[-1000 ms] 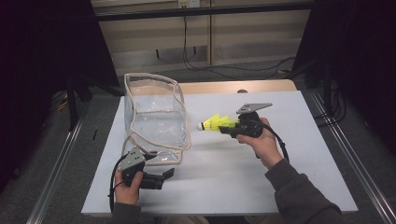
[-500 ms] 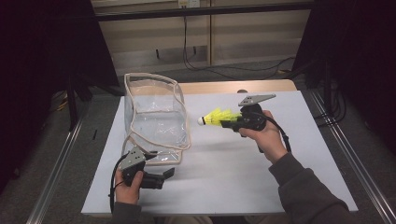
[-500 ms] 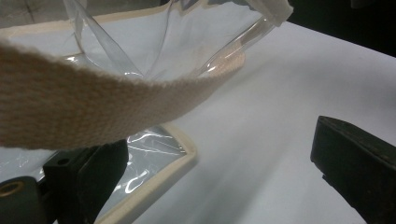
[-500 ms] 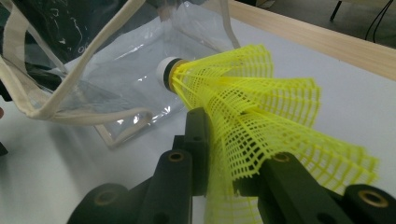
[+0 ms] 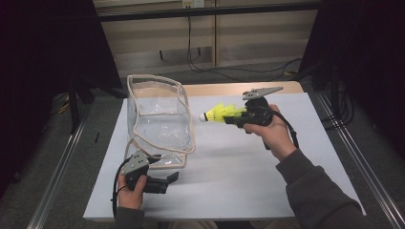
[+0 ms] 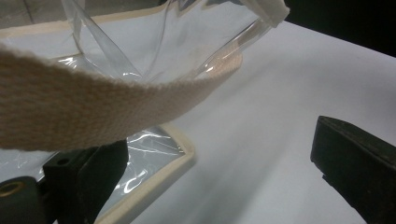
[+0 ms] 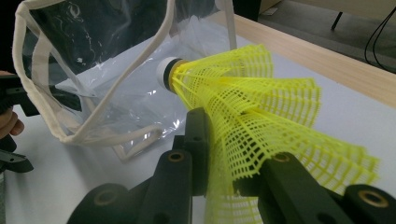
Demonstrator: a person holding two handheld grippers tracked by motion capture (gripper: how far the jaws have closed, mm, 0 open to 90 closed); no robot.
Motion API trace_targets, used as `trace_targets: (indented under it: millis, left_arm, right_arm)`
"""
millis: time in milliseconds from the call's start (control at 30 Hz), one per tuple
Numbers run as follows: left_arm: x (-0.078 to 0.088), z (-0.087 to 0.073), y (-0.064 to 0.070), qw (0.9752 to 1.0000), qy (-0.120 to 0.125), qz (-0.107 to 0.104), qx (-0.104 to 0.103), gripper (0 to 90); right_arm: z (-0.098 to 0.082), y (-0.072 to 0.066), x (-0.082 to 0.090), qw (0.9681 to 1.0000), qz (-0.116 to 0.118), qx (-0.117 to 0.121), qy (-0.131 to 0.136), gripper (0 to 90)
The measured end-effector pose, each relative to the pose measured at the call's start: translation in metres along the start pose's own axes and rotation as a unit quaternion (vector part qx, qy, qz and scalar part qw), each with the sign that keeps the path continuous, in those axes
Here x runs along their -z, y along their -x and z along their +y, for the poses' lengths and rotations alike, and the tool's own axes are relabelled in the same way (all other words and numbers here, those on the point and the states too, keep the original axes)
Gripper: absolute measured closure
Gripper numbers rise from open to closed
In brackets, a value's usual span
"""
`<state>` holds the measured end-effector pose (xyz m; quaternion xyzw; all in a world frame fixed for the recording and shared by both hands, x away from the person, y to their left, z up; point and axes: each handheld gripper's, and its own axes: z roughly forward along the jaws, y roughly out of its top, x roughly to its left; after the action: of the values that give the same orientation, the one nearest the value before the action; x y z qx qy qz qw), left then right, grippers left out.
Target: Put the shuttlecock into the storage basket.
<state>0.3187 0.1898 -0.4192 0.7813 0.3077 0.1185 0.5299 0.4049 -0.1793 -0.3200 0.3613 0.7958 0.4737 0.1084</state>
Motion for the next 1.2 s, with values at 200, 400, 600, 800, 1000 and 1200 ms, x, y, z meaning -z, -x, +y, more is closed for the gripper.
trace_targets:
  millis: [200, 400, 600, 800, 1000, 1200]
  left_arm:
    - [0.000, 0.000, 0.000, 1.0000, -0.002, 0.001, 0.000, 4.1]
    - [0.000, 0.000, 0.000, 1.0000, -0.001, 0.001, 0.000, 4.2]
    - [0.000, 0.000, 0.000, 1.0000, -0.002, 0.001, -0.001, 4.2]
    - [0.000, 0.000, 0.000, 1.0000, -0.002, 0.001, -0.001, 4.2]
    - [0.000, 0.000, 0.000, 1.0000, -0.002, 0.001, -0.001, 4.2]
    - [0.001, 0.000, 0.000, 1.0000, 0.000, 0.002, 0.001, 4.2]
  right_arm:
    - [0.007, 0.003, 0.005, 1.0000, -0.006, 0.001, 0.000, 79.3]
    - [0.012, 0.005, 0.010, 1.0000, -0.007, -0.003, 0.006, 79.3]
    - [0.018, 0.002, 0.009, 1.0000, -0.007, 0.006, 0.002, 79.3]
    - [0.025, -0.003, 0.009, 0.9999, -0.005, 0.012, 0.003, 79.3]
    - [0.032, -0.008, 0.007, 0.9997, -0.002, 0.023, -0.004, 79.3]
    - [0.038, -0.011, 0.007, 0.9995, -0.002, 0.030, -0.007, 79.3]
